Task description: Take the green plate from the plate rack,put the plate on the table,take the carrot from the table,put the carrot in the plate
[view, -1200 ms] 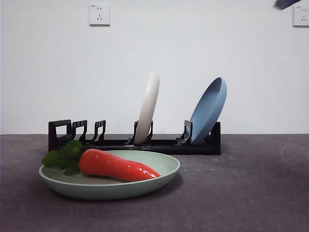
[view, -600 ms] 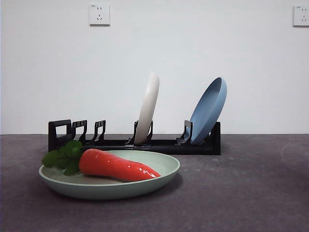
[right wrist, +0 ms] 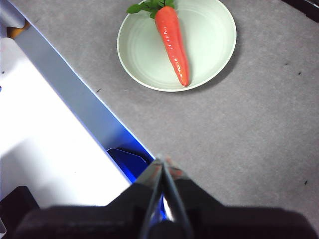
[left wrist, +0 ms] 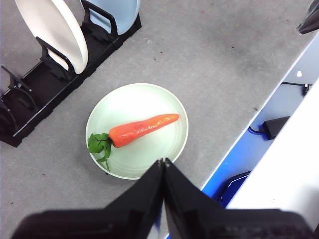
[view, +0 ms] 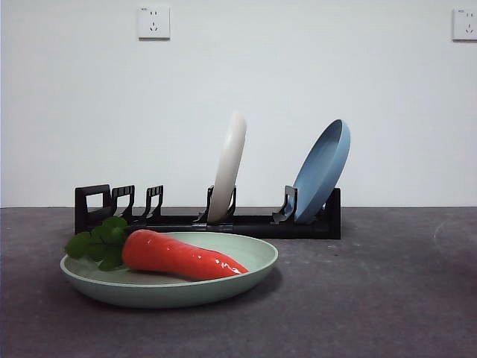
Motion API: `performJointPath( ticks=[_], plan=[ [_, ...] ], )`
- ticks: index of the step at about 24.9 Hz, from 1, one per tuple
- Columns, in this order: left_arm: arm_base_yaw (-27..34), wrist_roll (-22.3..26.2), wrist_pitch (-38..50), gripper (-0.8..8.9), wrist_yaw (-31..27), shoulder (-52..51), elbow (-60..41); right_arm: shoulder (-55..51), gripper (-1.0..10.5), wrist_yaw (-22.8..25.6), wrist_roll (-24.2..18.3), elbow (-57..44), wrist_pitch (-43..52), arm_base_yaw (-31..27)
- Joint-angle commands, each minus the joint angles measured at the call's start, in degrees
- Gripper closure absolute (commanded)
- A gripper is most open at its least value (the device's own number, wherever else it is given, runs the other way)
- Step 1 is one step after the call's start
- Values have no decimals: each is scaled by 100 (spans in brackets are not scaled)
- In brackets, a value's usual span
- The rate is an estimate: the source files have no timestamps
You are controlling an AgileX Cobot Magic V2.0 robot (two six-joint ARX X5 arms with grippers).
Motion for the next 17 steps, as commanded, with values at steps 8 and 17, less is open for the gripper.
performJointPath(
  ticks=[8,17],
  plan=[
    [2,142,105,816,-177,-7,-9,-9,942,11,57,-15,24,13],
    [1646,1222,2337,816,-498,-466,-195,-9,942,13,57,-15,22,13]
  ],
)
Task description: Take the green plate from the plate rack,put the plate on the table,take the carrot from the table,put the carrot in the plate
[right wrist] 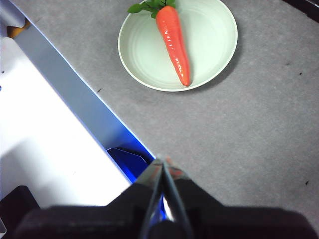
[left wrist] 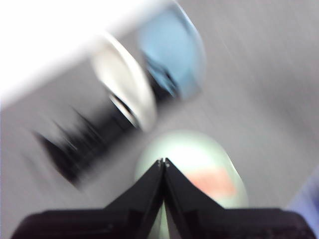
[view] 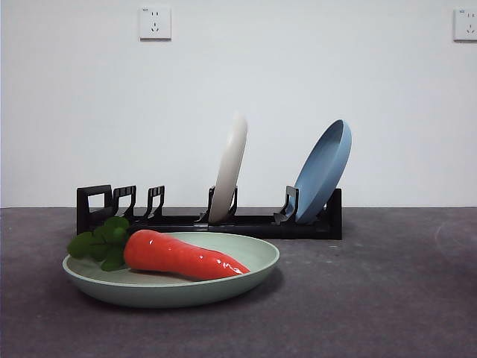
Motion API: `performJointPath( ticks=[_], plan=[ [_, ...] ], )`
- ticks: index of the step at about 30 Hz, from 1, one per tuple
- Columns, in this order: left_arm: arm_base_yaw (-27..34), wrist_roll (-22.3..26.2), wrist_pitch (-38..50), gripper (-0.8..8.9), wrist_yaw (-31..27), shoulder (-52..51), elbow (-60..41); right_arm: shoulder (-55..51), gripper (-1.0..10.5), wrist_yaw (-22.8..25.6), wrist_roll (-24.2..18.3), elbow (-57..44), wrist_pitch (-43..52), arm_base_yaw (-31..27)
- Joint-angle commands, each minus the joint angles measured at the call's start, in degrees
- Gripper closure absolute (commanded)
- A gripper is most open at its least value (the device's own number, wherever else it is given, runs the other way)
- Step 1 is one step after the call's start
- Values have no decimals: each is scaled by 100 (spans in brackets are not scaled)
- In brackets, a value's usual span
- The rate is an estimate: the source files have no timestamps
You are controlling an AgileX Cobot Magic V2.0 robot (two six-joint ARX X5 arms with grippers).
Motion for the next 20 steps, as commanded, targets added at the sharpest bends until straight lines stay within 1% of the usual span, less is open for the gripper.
performJointPath(
  ticks=[1,4,6,9,11,15,17,20],
  plan=[
    [927,619,1012,816,380,-378,-254,-9,942,11,57,-15,26,13],
    [1928,824,2170,816,1141,-922,-846,-9,942,13,57,-15,26,13],
    [2553,848,2955,816,1473,-1377,-1427,-9,942,13,57,-15,26,13],
    [3287,920,3965,816,1504,-2039,-2398,-9,942,11,57,-15,26,13],
    [3696,927,4457,816,1510,-2450,-3045,-9,942,13,59,-15,26,13],
    [4332,914,4935,816,1526,-3195,-4306,-9,942,13,59,-15,26,13],
    [4548,876,4946,816,1554,-3499,-4826,-9,942,11,59,-15,26,13],
    [4802,678,4962,816,1593,-3880,-5543,-9,942,13,57,-15,26,13]
  ],
)
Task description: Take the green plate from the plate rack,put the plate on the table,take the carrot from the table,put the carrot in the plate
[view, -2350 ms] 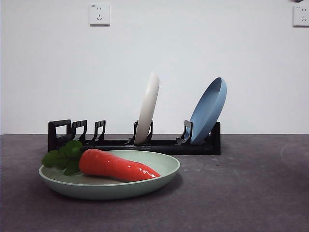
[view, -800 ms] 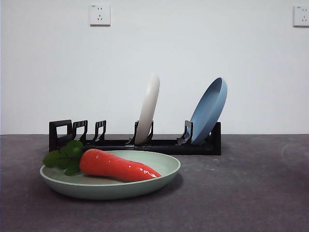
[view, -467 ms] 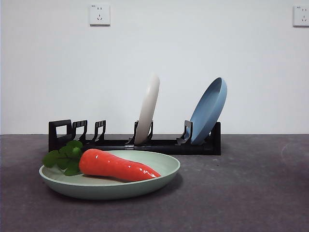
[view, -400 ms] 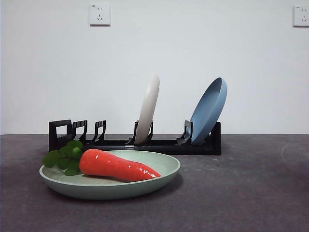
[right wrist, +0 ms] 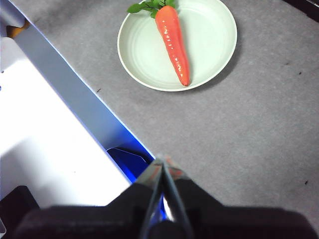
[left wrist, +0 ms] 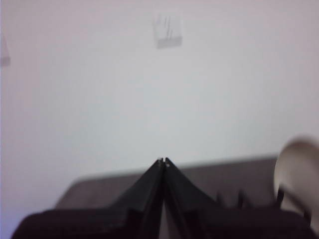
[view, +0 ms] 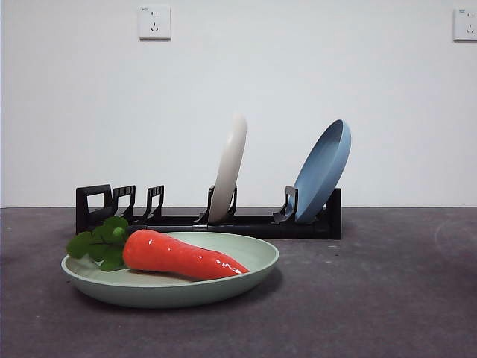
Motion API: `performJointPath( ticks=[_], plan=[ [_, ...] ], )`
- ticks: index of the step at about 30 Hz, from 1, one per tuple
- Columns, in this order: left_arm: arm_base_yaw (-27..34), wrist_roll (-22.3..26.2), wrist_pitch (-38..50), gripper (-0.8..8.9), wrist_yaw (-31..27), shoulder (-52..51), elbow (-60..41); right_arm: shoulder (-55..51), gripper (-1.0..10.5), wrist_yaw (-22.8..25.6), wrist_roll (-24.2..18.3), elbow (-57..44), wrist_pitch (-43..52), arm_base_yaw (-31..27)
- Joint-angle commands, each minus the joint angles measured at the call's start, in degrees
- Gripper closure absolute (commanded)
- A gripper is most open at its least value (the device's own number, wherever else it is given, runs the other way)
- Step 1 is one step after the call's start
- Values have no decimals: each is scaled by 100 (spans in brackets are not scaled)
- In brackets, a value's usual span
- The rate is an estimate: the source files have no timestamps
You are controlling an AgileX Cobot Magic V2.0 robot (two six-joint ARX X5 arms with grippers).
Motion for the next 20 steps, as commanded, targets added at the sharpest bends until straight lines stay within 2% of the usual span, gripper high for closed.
performJointPath(
  ticks=[1,5,12,20],
  plan=[
    [203,-238,81,816,39,-328,-645,-9,942,13,57,-15,28,13],
    [361,-518,111,816,50,-638,-1397,-9,942,11,57,-15,28,13],
    [376,-719,127,816,55,-1067,-2356,-9,942,13,57,-15,28,13],
    [422,-822,-352,816,37,-1316,-2664,-9,942,13,57,-15,28,13]
  ],
)
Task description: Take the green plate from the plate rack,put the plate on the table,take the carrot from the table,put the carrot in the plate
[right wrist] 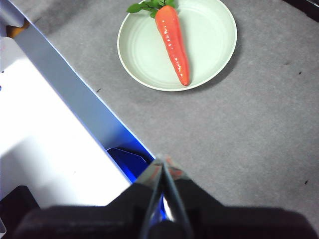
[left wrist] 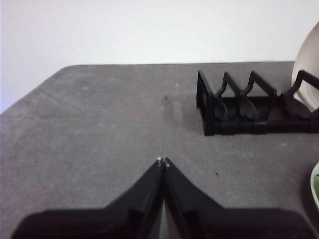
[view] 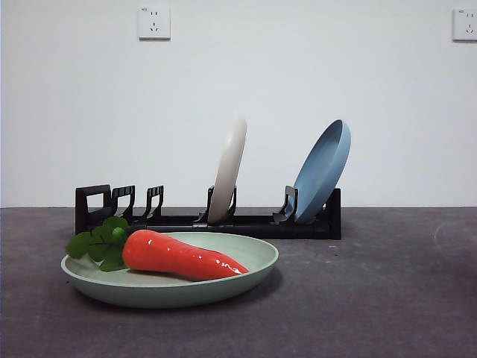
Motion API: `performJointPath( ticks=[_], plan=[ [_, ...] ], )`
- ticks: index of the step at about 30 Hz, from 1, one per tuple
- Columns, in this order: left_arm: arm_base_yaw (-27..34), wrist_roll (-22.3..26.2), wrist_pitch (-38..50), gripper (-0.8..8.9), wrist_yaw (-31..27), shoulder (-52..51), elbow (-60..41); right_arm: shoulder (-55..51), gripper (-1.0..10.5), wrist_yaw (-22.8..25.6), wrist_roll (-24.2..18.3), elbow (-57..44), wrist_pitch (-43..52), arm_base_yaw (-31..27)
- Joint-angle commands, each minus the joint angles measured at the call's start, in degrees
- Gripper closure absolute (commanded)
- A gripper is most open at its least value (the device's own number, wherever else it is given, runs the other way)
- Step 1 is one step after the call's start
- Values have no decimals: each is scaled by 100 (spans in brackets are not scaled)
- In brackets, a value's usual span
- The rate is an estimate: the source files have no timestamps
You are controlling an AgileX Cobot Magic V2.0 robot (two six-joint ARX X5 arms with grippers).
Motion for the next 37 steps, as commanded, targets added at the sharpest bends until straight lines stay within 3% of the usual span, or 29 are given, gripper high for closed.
performJointPath(
  ticks=[1,32,37],
  plan=[
    [79,-66,-162,816,-7,-61,-81,-9,942,13,57,-15,31,13],
    [151,-83,-304,816,129,-160,-81,-24,942,15,28,-15,28,-7],
    [151,-83,-304,816,129,-160,-81,-356,942,-22,-752,-35,249,-748]
  ],
)
